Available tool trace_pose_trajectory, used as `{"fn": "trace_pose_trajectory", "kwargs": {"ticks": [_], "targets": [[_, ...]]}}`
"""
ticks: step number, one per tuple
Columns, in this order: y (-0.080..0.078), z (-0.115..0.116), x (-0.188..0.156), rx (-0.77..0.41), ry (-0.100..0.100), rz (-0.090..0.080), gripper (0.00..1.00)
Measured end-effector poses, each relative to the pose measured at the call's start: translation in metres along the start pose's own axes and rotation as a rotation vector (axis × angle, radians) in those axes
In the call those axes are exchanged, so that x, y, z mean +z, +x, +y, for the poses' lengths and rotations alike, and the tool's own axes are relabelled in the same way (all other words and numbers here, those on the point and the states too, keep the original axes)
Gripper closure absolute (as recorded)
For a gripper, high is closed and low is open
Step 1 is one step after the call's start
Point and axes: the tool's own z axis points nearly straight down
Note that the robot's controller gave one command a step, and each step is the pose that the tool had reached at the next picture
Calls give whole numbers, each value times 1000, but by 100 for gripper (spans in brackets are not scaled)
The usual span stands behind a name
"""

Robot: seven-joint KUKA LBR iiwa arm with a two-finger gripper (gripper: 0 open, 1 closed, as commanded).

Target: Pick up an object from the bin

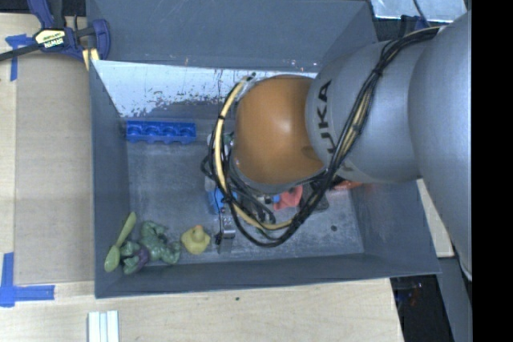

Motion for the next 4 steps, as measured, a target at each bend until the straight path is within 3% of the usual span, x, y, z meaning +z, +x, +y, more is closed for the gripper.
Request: {"fn": "trace_pose_trajectory", "kwargs": {"ticks": [1,2,3,4], "targets": [[-2,-1,-4,2,-1,-7,0],[-45,-57,-7,75,-2,-9,0],[-88,-78,16,-73,-3,-10,0],[-66,-100,44,153,-4,-12,0]]}}
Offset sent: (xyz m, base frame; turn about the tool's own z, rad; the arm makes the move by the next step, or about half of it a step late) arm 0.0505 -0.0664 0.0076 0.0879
